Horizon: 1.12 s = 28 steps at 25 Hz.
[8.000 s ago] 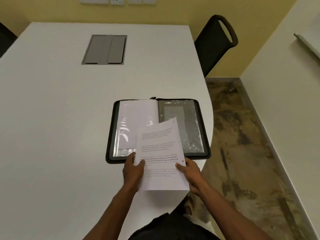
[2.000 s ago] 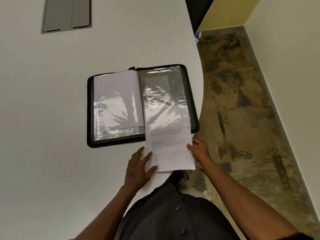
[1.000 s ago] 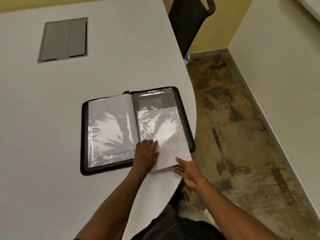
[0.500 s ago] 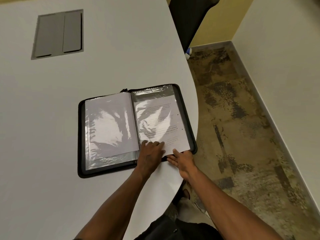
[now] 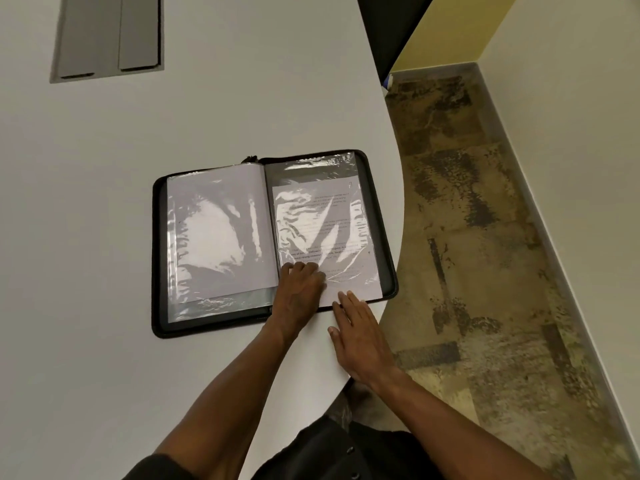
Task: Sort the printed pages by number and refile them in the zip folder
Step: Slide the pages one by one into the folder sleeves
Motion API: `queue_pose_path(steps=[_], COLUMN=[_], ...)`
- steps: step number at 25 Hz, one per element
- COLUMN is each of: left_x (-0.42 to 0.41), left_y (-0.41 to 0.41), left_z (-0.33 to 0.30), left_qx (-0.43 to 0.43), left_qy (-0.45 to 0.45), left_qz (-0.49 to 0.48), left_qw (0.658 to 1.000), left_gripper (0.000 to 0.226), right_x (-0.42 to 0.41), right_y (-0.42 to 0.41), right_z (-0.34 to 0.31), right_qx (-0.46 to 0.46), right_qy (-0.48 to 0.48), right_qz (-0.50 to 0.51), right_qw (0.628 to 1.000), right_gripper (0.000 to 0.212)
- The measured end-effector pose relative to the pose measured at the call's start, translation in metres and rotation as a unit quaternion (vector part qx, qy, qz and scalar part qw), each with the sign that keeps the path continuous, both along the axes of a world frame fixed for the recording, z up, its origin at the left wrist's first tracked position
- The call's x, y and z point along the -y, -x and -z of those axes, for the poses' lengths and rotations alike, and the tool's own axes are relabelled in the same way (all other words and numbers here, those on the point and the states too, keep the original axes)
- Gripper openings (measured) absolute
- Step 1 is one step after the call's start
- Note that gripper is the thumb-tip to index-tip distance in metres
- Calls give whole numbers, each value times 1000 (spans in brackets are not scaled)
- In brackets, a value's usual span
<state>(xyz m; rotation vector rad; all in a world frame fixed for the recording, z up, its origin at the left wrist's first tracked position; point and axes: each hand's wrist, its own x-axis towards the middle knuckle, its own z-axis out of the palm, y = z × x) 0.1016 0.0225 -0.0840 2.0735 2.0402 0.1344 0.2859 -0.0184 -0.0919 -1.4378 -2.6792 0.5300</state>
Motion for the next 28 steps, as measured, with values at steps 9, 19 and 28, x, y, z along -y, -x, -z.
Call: queue_pose_path(steps=[9, 19, 28], left_x=[7, 12, 62], left_y=[-4, 6, 104], left_z=[-9, -12, -5], left_qx=[103, 212, 178], left_qy=[-39, -24, -84], left_qz=[-73, -90, -451], left_qw=[991, 973, 871], left_gripper=[23, 20, 42], right_x=[-37, -60, -82], right_y=[12, 19, -5], right_z=[-2, 0, -23], right_qx=[58, 30, -168], right_qy=[70, 60, -21], right_qz=[-38, -46, 197], right_qw=[995, 997, 966], right_gripper=[65, 60, 25])
